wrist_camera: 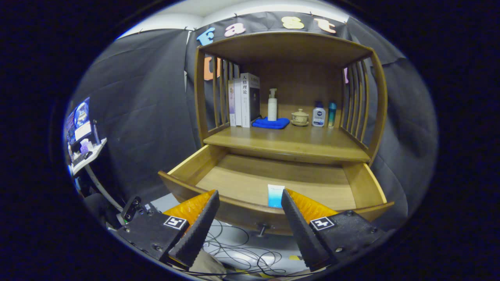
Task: Pull open the drawer, take out the items inside it, and place them on the countertop above the cabinet.
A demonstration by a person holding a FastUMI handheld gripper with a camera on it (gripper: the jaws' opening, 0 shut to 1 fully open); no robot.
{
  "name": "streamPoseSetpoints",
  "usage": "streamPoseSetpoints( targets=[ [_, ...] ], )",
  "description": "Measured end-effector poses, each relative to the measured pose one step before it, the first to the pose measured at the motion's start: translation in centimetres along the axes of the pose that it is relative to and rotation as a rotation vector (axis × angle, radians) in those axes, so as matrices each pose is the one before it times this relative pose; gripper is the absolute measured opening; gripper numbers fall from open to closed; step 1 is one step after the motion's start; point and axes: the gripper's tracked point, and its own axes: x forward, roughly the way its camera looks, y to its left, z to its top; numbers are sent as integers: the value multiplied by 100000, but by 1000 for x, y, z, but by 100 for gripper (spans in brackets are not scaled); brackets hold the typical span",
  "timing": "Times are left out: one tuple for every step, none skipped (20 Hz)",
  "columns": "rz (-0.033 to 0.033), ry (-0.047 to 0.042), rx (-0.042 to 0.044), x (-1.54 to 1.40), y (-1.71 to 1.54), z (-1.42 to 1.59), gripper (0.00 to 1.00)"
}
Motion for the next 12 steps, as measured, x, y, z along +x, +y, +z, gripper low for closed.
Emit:
streamPoseSetpoints(
  targets=[
    [-1542,806,104,642,-746,793,100],
    [-1462,2402,-214,847,-699,219,100],
    [77,2470,423,877,-188,312,100],
    [332,3052,76,767,-98,187,100],
    [1909,3039,-865,1009,141,219,100],
    [248,3604,-416,1045,-302,33,100],
    [-183,3914,-663,947,-466,-183,100],
    [-486,3482,340,985,-289,-123,100],
    [1460,3708,152,907,99,-134,100],
    [731,3089,919,771,68,-38,100],
    [442,3126,155,917,-48,-39,100],
    [-1132,3414,215,770,-365,-123,100]
  ],
)
